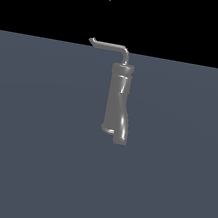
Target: Turn on the faucet by rotating a designated handle.
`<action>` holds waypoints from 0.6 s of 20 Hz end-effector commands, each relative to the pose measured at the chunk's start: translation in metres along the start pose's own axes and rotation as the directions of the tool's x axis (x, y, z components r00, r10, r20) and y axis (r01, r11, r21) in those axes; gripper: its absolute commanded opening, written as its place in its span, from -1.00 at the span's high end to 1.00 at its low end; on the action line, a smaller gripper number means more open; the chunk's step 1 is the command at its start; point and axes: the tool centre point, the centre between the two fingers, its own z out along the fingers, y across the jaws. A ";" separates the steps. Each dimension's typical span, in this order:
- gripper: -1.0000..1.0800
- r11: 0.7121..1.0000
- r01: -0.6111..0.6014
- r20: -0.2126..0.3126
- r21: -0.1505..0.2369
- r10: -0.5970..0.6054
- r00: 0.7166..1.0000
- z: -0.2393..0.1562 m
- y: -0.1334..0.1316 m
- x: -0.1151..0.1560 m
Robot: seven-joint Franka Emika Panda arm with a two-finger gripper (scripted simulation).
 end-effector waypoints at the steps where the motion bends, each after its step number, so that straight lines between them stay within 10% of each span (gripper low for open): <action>1: 1.00 0.998 -0.063 0.000 0.001 0.063 0.998 0.009 -0.012 0.004; 12: 1.00 0.944 -0.329 -0.005 0.002 0.329 0.944 0.055 -0.061 0.020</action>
